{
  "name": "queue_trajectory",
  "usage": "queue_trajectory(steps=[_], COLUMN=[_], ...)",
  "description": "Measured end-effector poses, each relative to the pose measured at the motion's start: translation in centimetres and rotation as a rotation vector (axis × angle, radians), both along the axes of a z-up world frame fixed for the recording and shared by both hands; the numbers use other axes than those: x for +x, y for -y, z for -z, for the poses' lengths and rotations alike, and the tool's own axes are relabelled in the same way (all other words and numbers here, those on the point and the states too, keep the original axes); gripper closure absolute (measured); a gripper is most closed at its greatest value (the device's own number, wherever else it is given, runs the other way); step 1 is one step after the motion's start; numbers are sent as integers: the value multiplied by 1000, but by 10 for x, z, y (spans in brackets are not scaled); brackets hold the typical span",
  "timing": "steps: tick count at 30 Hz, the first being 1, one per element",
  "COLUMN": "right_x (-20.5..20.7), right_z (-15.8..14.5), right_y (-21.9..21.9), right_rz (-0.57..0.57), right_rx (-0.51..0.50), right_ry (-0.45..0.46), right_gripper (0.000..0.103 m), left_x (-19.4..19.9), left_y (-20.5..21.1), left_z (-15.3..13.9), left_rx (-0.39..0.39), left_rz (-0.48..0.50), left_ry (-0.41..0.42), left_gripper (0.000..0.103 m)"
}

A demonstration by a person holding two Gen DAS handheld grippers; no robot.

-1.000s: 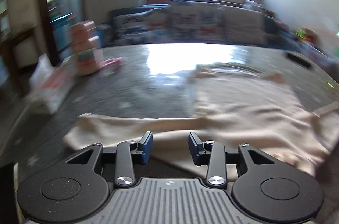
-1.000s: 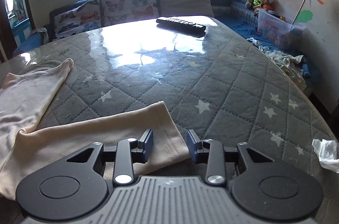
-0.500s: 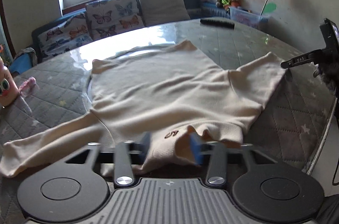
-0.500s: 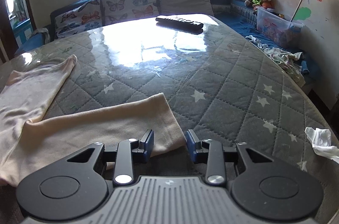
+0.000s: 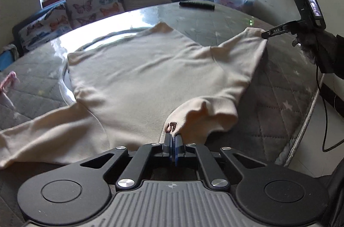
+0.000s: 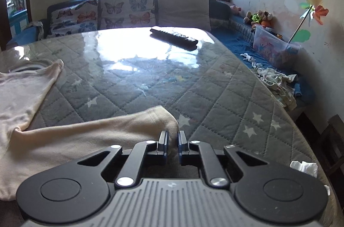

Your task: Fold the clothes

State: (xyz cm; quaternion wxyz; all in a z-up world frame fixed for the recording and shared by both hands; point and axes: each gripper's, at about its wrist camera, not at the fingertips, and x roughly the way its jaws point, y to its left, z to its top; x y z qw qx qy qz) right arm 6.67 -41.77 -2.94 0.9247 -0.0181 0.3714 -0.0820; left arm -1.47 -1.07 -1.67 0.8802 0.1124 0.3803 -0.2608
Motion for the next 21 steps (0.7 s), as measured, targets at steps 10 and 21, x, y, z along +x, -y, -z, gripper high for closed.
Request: queue_trajectory(steps=[10,21], right_x=[-17,-15], right_z=[-36,-35], right_y=[-38,-171], right_rz=[-179,-670], right_rx=[-11,104], right_ry=[68,-14], right_gripper=[82,74], left_x=[4,28], left_y=[-17,-5], left_z=[-24,-4], left_rx=[-53,-75], left_rz=[-43,-78], left_ry=[62,46], left_gripper=[94,94])
